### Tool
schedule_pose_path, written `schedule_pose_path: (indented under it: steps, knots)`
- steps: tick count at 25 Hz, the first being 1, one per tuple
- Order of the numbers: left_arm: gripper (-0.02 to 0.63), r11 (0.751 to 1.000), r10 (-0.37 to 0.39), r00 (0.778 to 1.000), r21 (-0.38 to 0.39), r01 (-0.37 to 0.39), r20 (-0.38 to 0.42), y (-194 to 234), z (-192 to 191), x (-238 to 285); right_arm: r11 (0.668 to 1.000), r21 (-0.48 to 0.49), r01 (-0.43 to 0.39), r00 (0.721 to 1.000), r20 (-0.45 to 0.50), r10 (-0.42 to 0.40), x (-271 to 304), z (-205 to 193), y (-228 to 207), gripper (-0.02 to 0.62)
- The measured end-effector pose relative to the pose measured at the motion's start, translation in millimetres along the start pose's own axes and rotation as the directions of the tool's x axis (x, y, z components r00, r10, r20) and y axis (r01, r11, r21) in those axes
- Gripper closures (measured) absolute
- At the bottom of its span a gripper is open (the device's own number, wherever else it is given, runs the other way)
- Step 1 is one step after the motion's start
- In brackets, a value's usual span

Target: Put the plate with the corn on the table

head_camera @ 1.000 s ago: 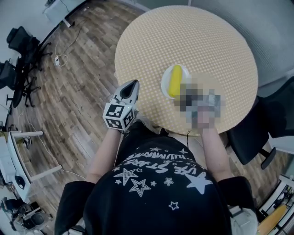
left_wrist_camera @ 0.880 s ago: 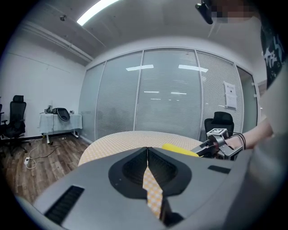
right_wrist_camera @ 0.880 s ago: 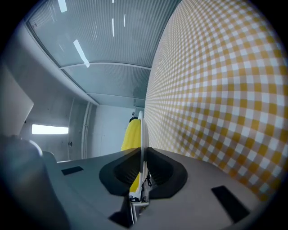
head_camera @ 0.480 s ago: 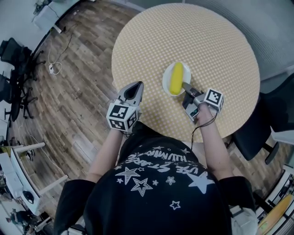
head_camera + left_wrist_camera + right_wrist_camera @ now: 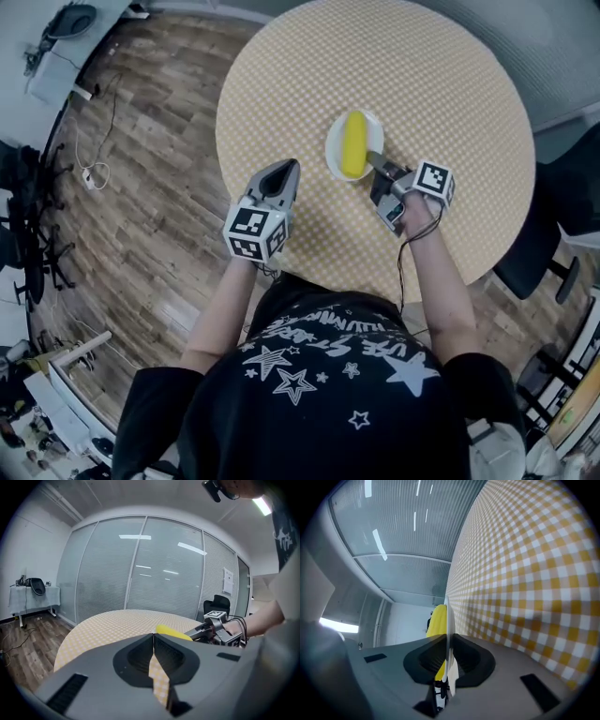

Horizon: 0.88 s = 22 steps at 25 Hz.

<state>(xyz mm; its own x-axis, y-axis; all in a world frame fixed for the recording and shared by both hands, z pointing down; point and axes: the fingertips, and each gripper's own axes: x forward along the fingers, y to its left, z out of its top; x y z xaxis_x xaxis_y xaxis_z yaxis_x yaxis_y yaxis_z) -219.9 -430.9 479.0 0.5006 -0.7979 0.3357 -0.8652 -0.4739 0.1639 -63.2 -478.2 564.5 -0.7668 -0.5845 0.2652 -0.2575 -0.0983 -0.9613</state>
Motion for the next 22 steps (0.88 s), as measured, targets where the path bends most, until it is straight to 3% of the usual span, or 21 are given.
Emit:
schedule_pose_path:
  steps: [12,22]
  knots:
    - [0.597,0.996,-0.075,0.997,-0.043,0.073,-0.032,41,-10,29,0.996,0.049,0.076,0.995,0.063,-0.079,48,26,-24,0.551]
    - [0.597,0.987,-0.141,0.989,-0.084,0.136,-0.05,40,-25,62,0.989,0.052,0.135,0.988,0.066,-0.139,50,32,-38,0.552]
